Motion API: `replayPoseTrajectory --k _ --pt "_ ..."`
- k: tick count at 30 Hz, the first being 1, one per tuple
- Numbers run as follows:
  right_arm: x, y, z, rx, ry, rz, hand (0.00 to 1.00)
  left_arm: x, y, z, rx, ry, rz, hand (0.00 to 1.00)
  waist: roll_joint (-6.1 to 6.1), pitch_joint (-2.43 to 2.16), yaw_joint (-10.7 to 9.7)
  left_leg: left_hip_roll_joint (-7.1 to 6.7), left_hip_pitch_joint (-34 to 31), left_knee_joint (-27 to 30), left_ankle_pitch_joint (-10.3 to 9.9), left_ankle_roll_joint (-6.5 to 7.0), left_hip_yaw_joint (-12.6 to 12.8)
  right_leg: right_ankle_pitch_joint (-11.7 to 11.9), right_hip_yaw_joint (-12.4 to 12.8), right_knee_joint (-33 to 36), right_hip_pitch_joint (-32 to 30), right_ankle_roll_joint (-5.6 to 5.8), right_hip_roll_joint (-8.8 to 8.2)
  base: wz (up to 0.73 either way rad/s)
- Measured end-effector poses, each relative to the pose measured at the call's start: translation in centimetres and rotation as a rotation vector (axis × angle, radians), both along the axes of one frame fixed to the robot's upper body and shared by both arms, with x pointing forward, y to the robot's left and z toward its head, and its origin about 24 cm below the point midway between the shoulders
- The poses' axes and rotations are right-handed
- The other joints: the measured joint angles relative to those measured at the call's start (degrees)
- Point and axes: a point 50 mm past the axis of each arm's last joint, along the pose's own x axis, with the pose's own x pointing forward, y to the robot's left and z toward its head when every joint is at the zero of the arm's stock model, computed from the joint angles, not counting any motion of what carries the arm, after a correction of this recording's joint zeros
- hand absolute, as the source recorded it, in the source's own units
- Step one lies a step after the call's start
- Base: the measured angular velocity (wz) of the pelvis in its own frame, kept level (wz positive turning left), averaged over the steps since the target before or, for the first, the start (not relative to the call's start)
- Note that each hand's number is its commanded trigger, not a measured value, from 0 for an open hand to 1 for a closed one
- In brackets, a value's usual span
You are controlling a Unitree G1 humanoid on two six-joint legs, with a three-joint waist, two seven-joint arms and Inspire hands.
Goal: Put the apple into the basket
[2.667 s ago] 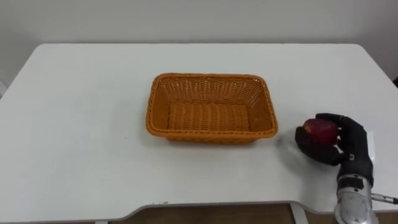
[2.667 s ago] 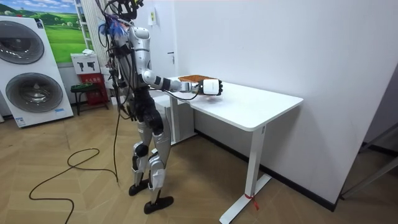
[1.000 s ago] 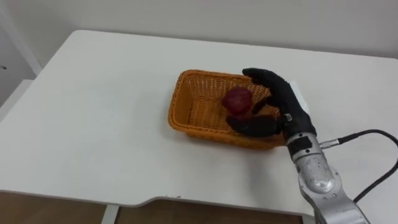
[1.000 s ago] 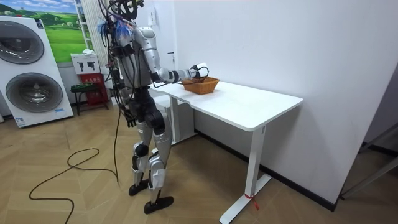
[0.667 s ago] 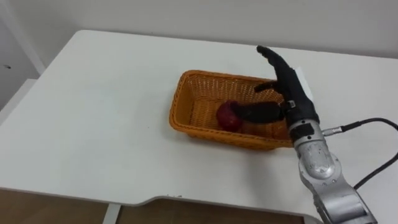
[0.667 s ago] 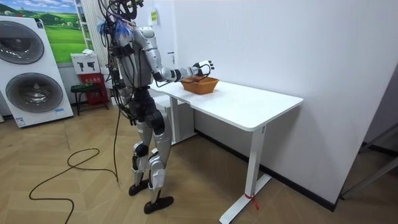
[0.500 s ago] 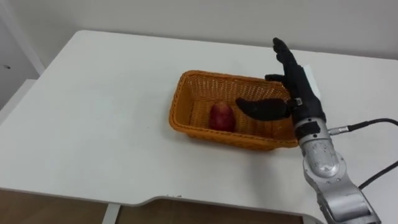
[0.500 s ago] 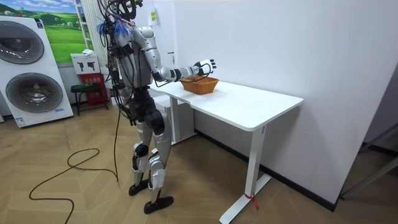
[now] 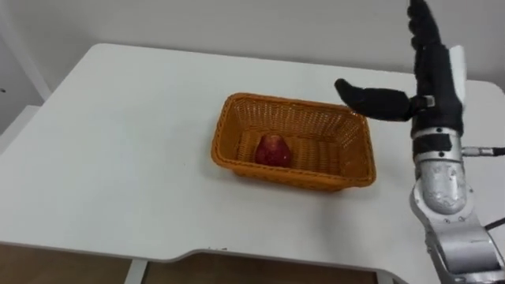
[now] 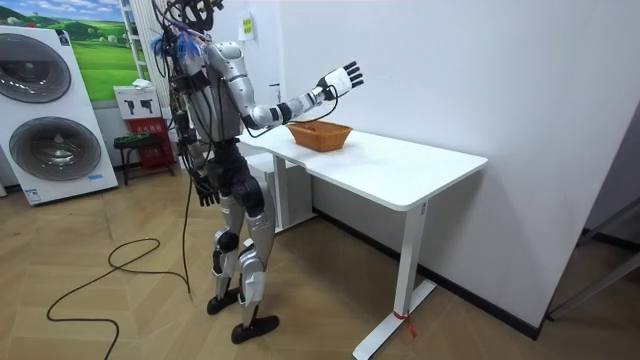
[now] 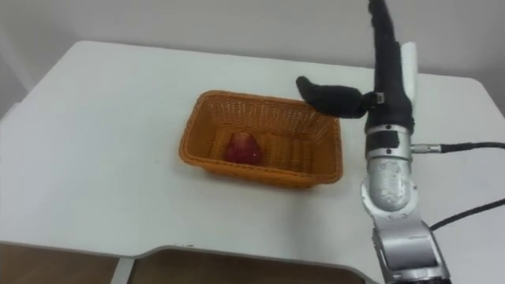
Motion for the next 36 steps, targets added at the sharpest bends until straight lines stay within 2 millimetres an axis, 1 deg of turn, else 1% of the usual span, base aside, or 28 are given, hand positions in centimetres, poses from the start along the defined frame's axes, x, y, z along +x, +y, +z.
replayPoseTrajectory --k 2,3,5,6,7,8,9,10,11,12,14,15,17,18,19,20,21,22,23,24,25,26,27,29,30,31,33,36 --pt "-0.6 -2.3 0.7 0.04 -0.057 -0.14 0.0 -0.4 0.2 0.1 0.008 0.0 0.019 0.0 -0.16 0.07 -1.16 0.01 -0.33 -0.01 -0.01 0.01 0.0 0.0 -0.15 0.3 -0.37 0.0 -0.05 0.0" --pt "-0.7 -2.9 0.9 0.046 -0.07 -0.178 0.0 -0.6 0.2 0.1 0.009 0.004 0.023 0.0 -0.15 0.07 -1.48 0.0 -0.4 -0.01 -0.01 0.02 0.0 0.0 -0.11 0.39 -0.48 0.0 -0.05 0.0" --pt "-1.6 -5.3 1.3 0.083 -0.11 -0.301 0.0 -0.9 0.5 0.3 0.017 -0.003 0.045 0.0 -0.16 0.05 -3.13 0.01 -0.77 -0.05 -0.02 0.03 0.0 0.0 -0.05 0.64 -0.93 0.0 -0.05 0.0" --pt "-2.0 -6.0 1.3 0.096 -0.119 -0.337 0.0 -0.9 0.6 0.3 0.021 -0.009 0.054 0.0 -0.16 0.05 -3.25 0.02 -0.96 -0.05 -0.02 0.02 0.05 0.0 0.03 0.67 -1.14 0.0 -0.04 -0.05" --pt "-2.7 -7.4 1.3 0.119 -0.132 -0.416 0.0 -1.0 0.8 0.4 0.028 -0.012 0.067 0.0 -0.3 -0.03 -3.54 0.03 -0.98 -0.05 -0.02 0.03 0.24 0.0 0.15 0.75 -1.35 0.0 -0.03 -0.07" --pt "-3.1 -8.5 0.9 0.136 -0.13 -0.488 0.0 -1.3 1.0 0.5 0.034 -0.007 0.072 0.0 -0.1 -0.05 -4.38 0.04 -0.83 -0.08 -0.02 0.02 0.39 0.0 0.26 0.75 -1.32 0.0 -0.02 -0.08" --pt "-4.0 -9.8 0.3 0.143 -0.11 -0.564 0.0 -1.4 1.2 0.6 0.041 -0.006 0.071 0.0 -0.08 -0.12 -4.86 0.05 -0.69 -0.09 -0.02 0.02 0.48 0.0 0.26 0.74 -1.22 0.0 -0.02 -0.03" --pt "-4.5 -10.3 -0.1 0.15 -0.099 -0.602 0.0 -1.5 1.3 0.6 0.045 -0.007 0.071 0.0 -0.08 -0.12 -5.08 0.05 -0.67 -0.11 -0.02 0.02 0.49 0.0 0.25 0.75 -1.22 0.0 -0.03 -0.04" --pt "-5.5 -11.1 -1.0 0.175 -0.079 -0.671 0.0 -1.6 1.4 0.7 0.049 -0.007 0.074 0.0 -0.26 -0.02 -5.61 0.04 -0.79 -0.18 -0.02 0.02 0.54 -0.01 0.27 0.76 -1.46 0.01 -0.02 0.0" --pt "-5.8 -11.5 -1.4 0.186 -0.067 -0.703 0.0 -1.7 1.4 0.7 0.05 -0.008 0.078 0.0 0.07 -0.18 -5.94 0.03 -0.95 -0.17 -0.02 0.03 0.54 -0.01 0.27 0.75 -1.58 0.01 -0.02 -0.04" --pt "-7.6 -13.3 -3.8 0.206 0.017 -0.853 0.0 -1.3 1.6 0.8 0.057 -0.019 0.1 0.0 0.06 -0.19 -6.88 0.04 -1.25 -0.18 -0.02 0.03 0.59 -0.01 0.56 0.78 -1.97 0.01 0.02 -0.02" --pt "-8.1 -13.6 -4.5 0.212 0.046 -0.888 0.0 -1.2 1.7 0.8 0.059 -0.021 0.107 0.0 0.06 -0.2 -7.03 0.05 -1.26 -0.2 -0.02 0.03 0.65 -0.01 0.85 0.82 -2.03 0.01 0.06 -0.09" --pt "-9.9 -14.5 -6.8 0.249 0.14 -0.996 0.0 -0.9 1.7 0.8 0.069 -0.022 0.11 0.0 0.43 -0.48 -7.09 0.09 -1.41 -0.37 -0.02 0.03 1.26 0.0 1.56 0.91 -2.53 0.0 0.18 -0.14" --pt "-10.3 -14.7 -7.5 0.27 0.165 -1.022 0.0 -0.9 1.8 0.8 0.072 -0.022 0.11 0.0 0.47 -0.53 -7.18 0.09 -1.34 -0.41 -0.02 0.03 1.36 0.0 1.62 0.91 -2.53 0.0 0.18 -0.1" --pt "-11.6 -15.2 -9.1 0.314 0.233 -1.087 0.0 -0.8 1.9 0.8 0.082 -0.024 0.118 0.0 0.35 -0.6 -7.4 0.1 -1.1 -0.49 -0.02 0.03 1.42 0.0 1.68 0.95 -2.41 0.0 0.2 0.0" --pt "-13.1 -15.5 -11.0 0.342 0.322 -1.146 0.0 -0.6 2.1 0.9 0.088 -0.034 0.132 0.0 0.28 -0.79 -7.59 0.11 -1.06 -0.49 -0.02 0.03 1.43 0.0 1.65 0.94 -2.34 0.0 0.18 0.0" --pt "-14.7 -15.4 -12.8 0.375 0.411 -1.194 0.0 -0.2 2.2 0.9 0.091 -0.047 0.14 0.0 0.32 -0.77 -7.43 0.11 -1.06 -0.51 -0.02 0.03 1.47 0.0 1.71 0.94 -2.37 0.0 0.17 0.0" --pt "-15.3 -15.3 -13.6 0.392 0.449 -1.211 0.0 -0.1 2.2 0.9 0.091 -0.05 0.142 0.0 0.5 -0.7 -7.36 0.11 -1.06 -0.51 -0.02 0.03 1.57 0.0 1.84 0.91 -2.4 0.0 0.18 -0.06" --pt "-16.8 -14.9 -15.2 0.418 0.537 -1.249 0.0 0.1 2.2 0.9 0.091 -0.054 0.142 0.0 0.67 -0.7 -7.25 0.12 -0.96 -0.52 -0.02 0.03 1.79 0.0 2.2 0.93 -2.41 0.0 0.19 -0.08" --pt "-18.5 -14.3 -17.0 0.462 0.635 -1.281 0.0 0.4 2.2 0.9 0.093 -0.062 0.141 0.0 0.72 -0.68 -7.05 0.14 -0.89 -0.58 -0.02 0.03 1.9 0.0 2.49 0.92 -2.37 0.0 0.25 -0.07" --pt "-19.3 -13.8 -17.8 0.489 0.682 -1.296 0.0 0.5 2.2 0.9 0.094 -0.065 0.141 0.0 0.7 -0.67 -6.99 0.15 -0.9 -0.63 -0.02 0.03 1.9 0.0 2.56 0.92 -2.38 0.0 0.27 -0.05" --pt "-20.5 -13.0 -19.2 0.55 0.763 -1.318 0.0 0.6 2.0 0.8 0.091 -0.068 0.142 0.0 0.74 -0.63 -6.99 0.15 -0.88 -0.88 -0.02 0.03 2.08 -0.01 2.84 0.95 -2.46 -0.01 0.3 -0.06" --pt "-21.0 -12.6 -19.7 0.575 0.799 -1.323 0.0 0.6 1.9 0.8 0.088 -0.068 0.143 0.0 0.84 -0.6 -7.02 0.14 -0.86 -0.95 -0.02 0.04 2.15 -0.01 3.02 0.92 -2.48 -0.01 0.33 -0.07" --pt "-22.8 -11.4 -21.3 0.631 0.914 -1.329 0.0 0.7 1.6 0.7 0.082 -0.068 0.144 0.0 0.94 -0.52 -6.97 0.07 -0.76 -1.14 -0.04 0.06 2.29 -0.01 3.29 0.85 -2.58 -0.01 0.32 -0.05" --pt "-23.1 -11.1 -21.6 0.638 0.937 -1.323 0.0 0.6 1.6 0.7 0.081 -0.066 0.145 0.0 1.07 -0.42 -6.97 0.07 -0.75 -1.16 -0.04 0.06 2.28 -0.01 3.34 0.83 -2.59 -0.01 0.34 0.0" --pt "-23.7 -10.6 -22.2 0.647 0.992 -1.299 0.0 0.5 1.6 0.7 0.081 -0.062 0.146 0.0 1.07 -0.34 -7.0 0.09 -0.78 -1.21 -0.04 0.06 2.3 -0.01 3.36 0.76 -2.61 -0.01 0.36 0.0" --pt "-24.8 -9.7 -23.1 0.674 1.083 -1.251 0.0 0.5 1.5 0.7 0.078 -0.062 0.149 0.0 0.96 -0.36 -6.88 0.11 -0.72 -1.36 -0.04 0.06 2.3 -0.02 3.36 0.68 -2.62 -0.01 0.39 0.0" --pt "-26.2 -8.0 -24.4 0.717 1.234 -1.131 0.0 0.3 1.3 0.6 0.063 -0.055 0.147 0.0 1.0 -0.28 -6.1 0.12 -0.44 -1.37 -0.04 0.06 2.25 -0.02 3.23 0.36 -2.41 0.0 0.43 -0.01"
